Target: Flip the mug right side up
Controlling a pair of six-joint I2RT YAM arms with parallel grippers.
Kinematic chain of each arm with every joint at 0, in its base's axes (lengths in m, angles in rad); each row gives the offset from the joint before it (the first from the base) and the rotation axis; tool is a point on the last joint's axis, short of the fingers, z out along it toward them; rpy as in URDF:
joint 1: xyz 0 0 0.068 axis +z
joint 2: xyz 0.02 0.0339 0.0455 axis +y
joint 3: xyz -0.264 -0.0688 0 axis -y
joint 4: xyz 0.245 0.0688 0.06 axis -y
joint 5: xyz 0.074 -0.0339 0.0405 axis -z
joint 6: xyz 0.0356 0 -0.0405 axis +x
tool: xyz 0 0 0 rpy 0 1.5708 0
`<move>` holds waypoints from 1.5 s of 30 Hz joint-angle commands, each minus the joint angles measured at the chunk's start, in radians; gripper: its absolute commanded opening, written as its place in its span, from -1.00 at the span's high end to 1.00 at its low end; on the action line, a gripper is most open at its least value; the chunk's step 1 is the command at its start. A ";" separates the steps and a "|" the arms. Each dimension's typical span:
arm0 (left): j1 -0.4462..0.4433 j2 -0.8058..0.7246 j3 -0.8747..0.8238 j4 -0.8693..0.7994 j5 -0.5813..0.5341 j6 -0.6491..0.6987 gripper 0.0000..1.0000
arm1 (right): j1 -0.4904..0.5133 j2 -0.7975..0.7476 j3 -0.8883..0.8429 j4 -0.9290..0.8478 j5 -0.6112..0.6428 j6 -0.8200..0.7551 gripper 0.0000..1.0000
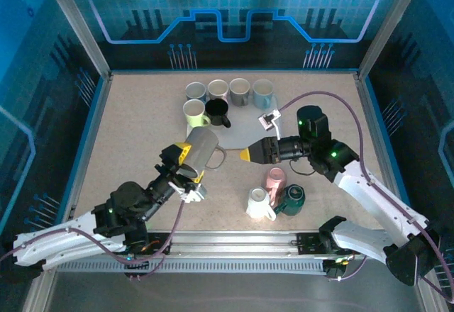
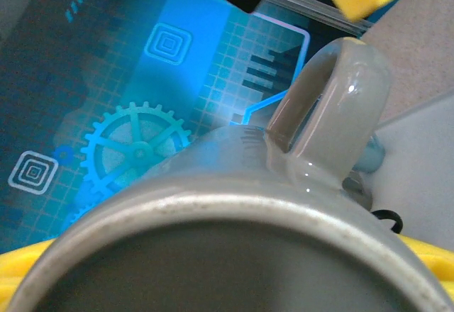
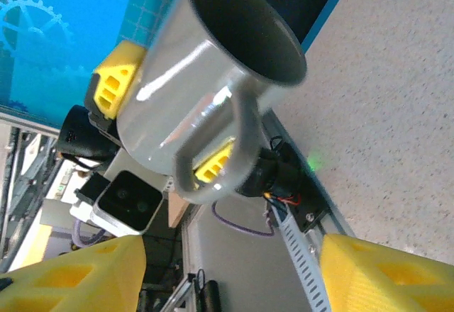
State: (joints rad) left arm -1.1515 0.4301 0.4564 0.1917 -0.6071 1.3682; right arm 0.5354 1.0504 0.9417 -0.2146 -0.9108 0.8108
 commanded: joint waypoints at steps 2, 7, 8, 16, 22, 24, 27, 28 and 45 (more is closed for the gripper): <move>-0.006 -0.019 -0.002 0.144 -0.010 -0.003 0.24 | -0.004 -0.016 -0.056 0.139 -0.093 0.114 -0.35; -0.005 -0.006 -0.002 0.142 -0.006 -0.004 0.23 | 0.013 -0.016 -0.128 0.275 -0.092 0.203 -0.40; -0.006 -0.002 -0.001 0.142 -0.005 -0.004 0.23 | 0.021 -0.010 -0.137 0.316 -0.093 0.229 -0.40; -0.006 0.010 0.001 0.125 0.012 -0.032 0.22 | 0.091 0.089 -0.152 0.590 -0.080 0.374 -0.42; -0.006 0.034 0.007 0.137 0.025 -0.050 0.21 | 0.122 0.203 -0.126 0.715 -0.078 0.429 -0.42; -0.006 0.036 0.007 0.136 0.028 -0.054 0.21 | 0.129 0.232 -0.128 0.761 -0.074 0.449 -0.41; -0.005 0.036 0.004 0.126 0.033 -0.060 0.21 | 0.142 0.282 -0.129 0.874 -0.068 0.513 -0.33; -0.006 0.036 0.002 0.118 0.035 -0.061 0.21 | 0.149 0.307 -0.127 0.926 -0.071 0.545 -0.27; -0.005 0.042 0.001 -0.010 0.059 -0.088 -0.33 | 0.137 0.343 -0.112 1.096 -0.083 0.697 1.00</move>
State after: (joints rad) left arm -1.1427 0.4694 0.4404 0.1890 -0.6392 1.3346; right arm 0.6727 1.4601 0.8013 0.8665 -1.0290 1.6215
